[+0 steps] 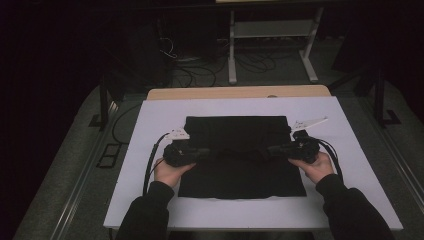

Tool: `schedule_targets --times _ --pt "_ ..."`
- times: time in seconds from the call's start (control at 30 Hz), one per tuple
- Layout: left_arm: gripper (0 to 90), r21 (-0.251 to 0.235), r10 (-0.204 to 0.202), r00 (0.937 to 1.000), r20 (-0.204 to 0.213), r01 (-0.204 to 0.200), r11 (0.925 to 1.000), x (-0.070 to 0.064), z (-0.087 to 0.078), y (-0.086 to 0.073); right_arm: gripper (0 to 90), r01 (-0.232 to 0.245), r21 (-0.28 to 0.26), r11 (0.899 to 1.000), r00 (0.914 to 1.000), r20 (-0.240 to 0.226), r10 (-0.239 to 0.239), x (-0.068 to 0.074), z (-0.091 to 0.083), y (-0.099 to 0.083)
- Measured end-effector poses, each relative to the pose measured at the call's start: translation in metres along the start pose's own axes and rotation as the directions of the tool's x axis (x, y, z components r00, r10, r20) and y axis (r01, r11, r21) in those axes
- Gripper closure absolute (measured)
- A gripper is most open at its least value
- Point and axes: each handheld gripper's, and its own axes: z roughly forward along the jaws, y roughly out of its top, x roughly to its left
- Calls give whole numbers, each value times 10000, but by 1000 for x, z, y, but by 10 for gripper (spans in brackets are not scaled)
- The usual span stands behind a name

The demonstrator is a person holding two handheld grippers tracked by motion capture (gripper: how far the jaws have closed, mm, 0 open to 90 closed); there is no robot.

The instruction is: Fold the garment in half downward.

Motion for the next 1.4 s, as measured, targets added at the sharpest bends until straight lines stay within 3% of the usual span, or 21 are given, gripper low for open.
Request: schedule_targets --times 0.37,0.7,0.93,1.03,1.4 --pt "857 375 65 9997 215 -74 9993 -14 -3 -10 857 -53 167 9998 9998 -184 56 11 -6 -14" --pt "856 838 -139 9984 541 93 9964 -25 -1 -19 857 -50 571 9984 9995 -322 69 20 -7 -23" --pt "856 1111 -88 9962 862 -8 9938 -34 -3 -24 857 -81 620 9980 9993 -364 104 24 -14 -30" --pt "856 1383 157 9955 939 -287 9900 -37 -3 -26 857 -64 731 9973 9992 -397 93 26 -15 -33" --pt "856 1459 71 9945 1044 -224 9891 -42 -12 -33 857 53 1022 9947 9974 -724 21 38 -16 -42"
